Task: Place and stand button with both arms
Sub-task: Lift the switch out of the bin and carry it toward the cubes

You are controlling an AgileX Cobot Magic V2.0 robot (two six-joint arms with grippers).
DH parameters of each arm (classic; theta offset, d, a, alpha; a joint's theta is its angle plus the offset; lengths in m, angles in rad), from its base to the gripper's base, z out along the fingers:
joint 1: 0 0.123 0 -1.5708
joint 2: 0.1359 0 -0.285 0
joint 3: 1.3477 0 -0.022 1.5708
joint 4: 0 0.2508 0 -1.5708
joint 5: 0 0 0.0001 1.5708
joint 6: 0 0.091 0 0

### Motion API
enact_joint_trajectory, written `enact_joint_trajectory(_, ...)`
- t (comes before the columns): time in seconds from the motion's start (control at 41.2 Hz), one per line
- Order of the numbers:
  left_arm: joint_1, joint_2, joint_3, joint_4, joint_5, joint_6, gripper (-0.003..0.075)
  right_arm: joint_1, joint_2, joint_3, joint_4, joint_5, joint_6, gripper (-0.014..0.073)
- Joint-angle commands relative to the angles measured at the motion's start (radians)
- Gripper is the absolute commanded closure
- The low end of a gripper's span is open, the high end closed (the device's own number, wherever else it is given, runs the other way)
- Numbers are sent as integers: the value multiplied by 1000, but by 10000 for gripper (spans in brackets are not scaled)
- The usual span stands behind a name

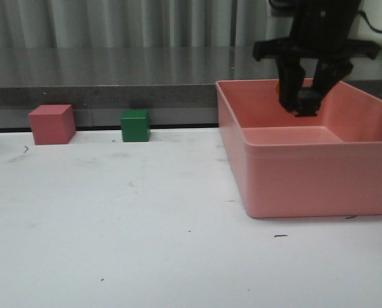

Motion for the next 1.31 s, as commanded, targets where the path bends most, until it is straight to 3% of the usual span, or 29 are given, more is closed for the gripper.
enact_joint_trajectory(0.0, -7, 11, -29, -10, -72, -2, 209, 53, -124, -31, -5, 19, -15, 349)
enact_joint_trajectory(0.316, -7, 11, -29, -10, -72, -2, 209, 314, -177, -31, -4, 89, 28, 349)
enact_joint_trajectory(0.583, -7, 11, -29, -10, -72, -2, 209, 487, -103, -34, -6, -3, 175, 349)
enact_joint_trajectory(0.826, -7, 11, -29, -10, -72, -2, 209, 512, 24, -67, -7, -13, 340, 349)
enact_joint_trajectory(1.287, -7, 11, -29, -10, -72, -2, 209, 538, 281, -359, -37, 106, 527, 345)
